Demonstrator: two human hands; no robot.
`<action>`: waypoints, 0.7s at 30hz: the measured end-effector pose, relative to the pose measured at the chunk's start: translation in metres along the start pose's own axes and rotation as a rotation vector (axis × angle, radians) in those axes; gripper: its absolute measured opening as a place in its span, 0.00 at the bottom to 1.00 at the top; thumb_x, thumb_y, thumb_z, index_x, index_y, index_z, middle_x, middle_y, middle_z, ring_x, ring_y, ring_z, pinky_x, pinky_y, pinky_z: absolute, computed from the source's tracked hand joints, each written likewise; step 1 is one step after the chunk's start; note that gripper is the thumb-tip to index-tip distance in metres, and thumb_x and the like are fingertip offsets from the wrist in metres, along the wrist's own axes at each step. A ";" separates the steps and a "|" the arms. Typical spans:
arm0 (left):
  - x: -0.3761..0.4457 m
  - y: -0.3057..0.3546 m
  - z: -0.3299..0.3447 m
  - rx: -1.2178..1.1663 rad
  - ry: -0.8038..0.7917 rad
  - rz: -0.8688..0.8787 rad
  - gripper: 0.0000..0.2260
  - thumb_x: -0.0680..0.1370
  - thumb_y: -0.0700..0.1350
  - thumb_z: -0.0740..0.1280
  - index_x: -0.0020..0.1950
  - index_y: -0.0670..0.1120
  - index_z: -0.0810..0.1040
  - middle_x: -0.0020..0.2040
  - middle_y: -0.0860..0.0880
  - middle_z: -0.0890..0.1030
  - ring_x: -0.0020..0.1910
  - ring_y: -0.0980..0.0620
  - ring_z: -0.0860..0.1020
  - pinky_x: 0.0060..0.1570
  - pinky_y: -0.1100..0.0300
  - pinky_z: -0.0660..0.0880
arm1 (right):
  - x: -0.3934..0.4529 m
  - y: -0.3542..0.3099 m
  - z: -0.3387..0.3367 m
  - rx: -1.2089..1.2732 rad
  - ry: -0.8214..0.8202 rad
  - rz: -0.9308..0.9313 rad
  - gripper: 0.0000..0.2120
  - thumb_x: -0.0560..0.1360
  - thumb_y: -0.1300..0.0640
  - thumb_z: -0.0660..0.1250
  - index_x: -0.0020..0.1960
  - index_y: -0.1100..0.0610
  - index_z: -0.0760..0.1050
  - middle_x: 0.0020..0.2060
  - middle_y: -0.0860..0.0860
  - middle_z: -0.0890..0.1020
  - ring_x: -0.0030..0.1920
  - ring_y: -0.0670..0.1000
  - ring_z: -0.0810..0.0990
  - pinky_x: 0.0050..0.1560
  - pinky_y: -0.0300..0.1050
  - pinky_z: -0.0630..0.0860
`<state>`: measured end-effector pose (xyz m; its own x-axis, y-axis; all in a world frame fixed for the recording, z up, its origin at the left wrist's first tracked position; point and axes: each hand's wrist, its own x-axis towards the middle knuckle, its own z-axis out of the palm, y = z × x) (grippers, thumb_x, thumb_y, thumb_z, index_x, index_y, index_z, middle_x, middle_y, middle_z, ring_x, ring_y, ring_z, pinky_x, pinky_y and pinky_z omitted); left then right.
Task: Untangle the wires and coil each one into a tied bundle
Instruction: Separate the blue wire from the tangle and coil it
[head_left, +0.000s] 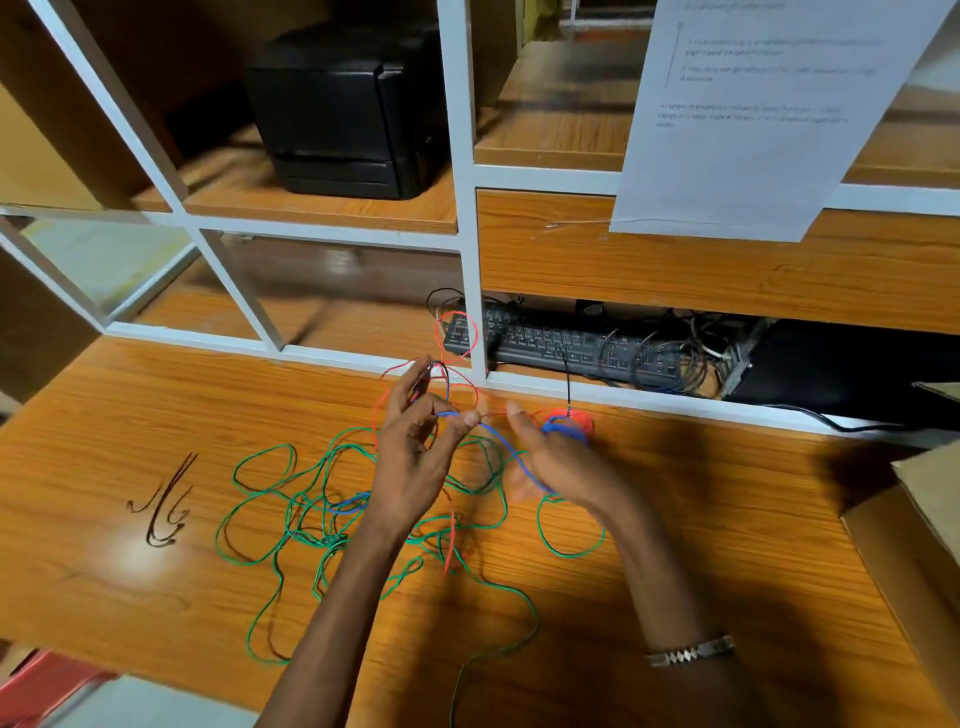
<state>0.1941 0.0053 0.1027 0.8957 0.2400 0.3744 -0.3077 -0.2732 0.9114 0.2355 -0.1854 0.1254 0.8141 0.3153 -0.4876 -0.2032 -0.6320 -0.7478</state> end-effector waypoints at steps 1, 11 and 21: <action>0.002 0.001 0.000 -0.020 0.013 -0.009 0.04 0.75 0.55 0.75 0.43 0.59 0.82 0.77 0.53 0.70 0.78 0.53 0.69 0.70 0.36 0.73 | -0.007 -0.005 0.005 -0.014 -0.091 -0.064 0.35 0.78 0.24 0.46 0.72 0.45 0.69 0.43 0.56 0.88 0.35 0.53 0.85 0.47 0.48 0.80; 0.003 -0.013 -0.001 0.085 -0.102 -0.057 0.11 0.75 0.57 0.72 0.44 0.49 0.81 0.63 0.46 0.75 0.69 0.57 0.72 0.64 0.69 0.69 | -0.036 -0.011 -0.011 0.613 -0.832 -0.321 0.34 0.83 0.38 0.56 0.50 0.67 0.86 0.23 0.54 0.81 0.12 0.43 0.62 0.14 0.38 0.48; -0.019 -0.050 0.002 0.305 -0.136 -0.051 0.07 0.80 0.59 0.67 0.47 0.57 0.78 0.50 0.56 0.76 0.53 0.59 0.77 0.56 0.49 0.76 | -0.026 -0.007 -0.060 1.557 -0.787 -0.798 0.32 0.87 0.44 0.51 0.61 0.72 0.79 0.24 0.56 0.77 0.20 0.48 0.63 0.25 0.41 0.62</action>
<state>0.1928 0.0128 0.0496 0.9484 0.1394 0.2847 -0.1698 -0.5349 0.8276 0.2485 -0.2313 0.1699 0.6484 0.6527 0.3917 -0.5611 0.7576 -0.3335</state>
